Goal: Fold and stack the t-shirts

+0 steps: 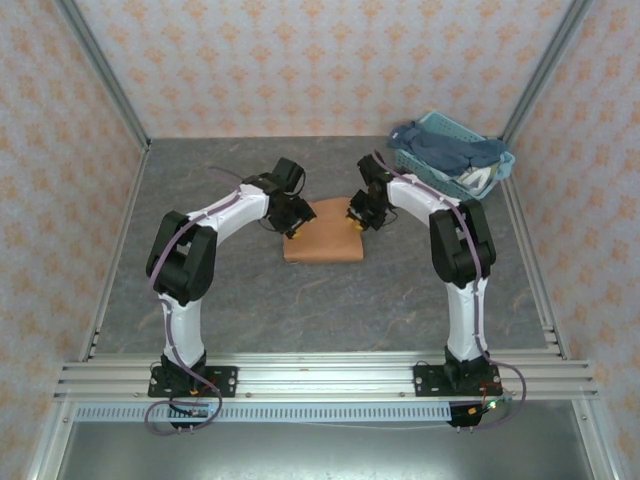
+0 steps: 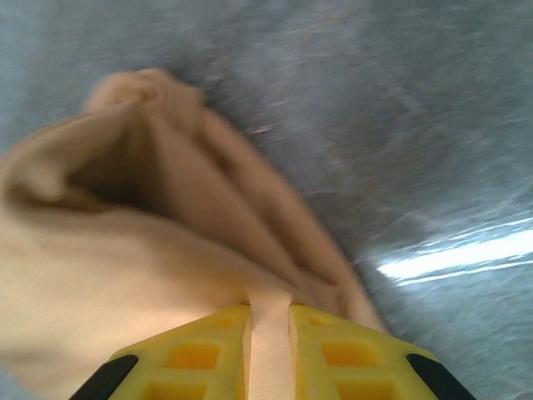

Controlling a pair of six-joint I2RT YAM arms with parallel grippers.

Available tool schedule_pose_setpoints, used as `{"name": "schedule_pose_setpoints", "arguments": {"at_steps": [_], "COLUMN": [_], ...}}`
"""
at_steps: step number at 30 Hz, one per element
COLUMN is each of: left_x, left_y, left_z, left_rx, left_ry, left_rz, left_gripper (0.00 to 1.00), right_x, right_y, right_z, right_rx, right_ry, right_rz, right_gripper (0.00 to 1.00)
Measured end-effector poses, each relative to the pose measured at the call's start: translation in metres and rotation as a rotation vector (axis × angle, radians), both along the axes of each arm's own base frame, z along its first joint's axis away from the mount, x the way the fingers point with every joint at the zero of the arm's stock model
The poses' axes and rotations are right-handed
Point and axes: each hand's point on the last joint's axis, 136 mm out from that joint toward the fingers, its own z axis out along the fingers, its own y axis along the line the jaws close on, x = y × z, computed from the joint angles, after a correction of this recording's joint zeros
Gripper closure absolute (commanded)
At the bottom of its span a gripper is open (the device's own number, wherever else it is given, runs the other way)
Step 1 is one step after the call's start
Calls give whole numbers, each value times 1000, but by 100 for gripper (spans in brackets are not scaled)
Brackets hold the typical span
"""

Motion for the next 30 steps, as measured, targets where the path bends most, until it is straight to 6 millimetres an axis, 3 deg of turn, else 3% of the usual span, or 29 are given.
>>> {"name": "schedule_pose_setpoints", "arguments": {"at_steps": [3, 10, 12, 15, 19, 21, 25, 27, 30], "left_x": [0, -10, -16, -27, -26, -24, -33, -37, -40], "left_y": [3, -3, -16, -47, -97, -114, -132, -133, -132], "left_z": [3, 45, 58, 77, 95, 87, 36, 10, -18], "left_rx": [18, 18, 9, 19, 87, 145, 320, 416, 551], "left_ry": [-10, -85, -107, -137, -190, -203, -142, -108, -78], "left_rz": [0, -3, -13, -67, -176, -229, -351, -406, -476], "left_gripper": [51, 50, 50, 51, 52, 51, 46, 45, 44], "right_x": [-9, -11, -13, -20, -33, -30, -26, -32, -47], "right_y": [-13, -14, -12, -18, -58, -87, -129, -133, -133], "right_z": [-17, -16, -14, -8, 27, 58, 114, 122, 113], "right_rx": [-18, 18, 35, 36, 2, -9, -12, -11, -16], "right_ry": [51, 49, 55, 56, -4, -77, -230, -253, -228], "right_rz": [-28, -65, -68, -82, -165, -227, -328, -337, -331], "right_gripper": [82, 87, 85, 68, 54, 52, 51, 51, 51]}}
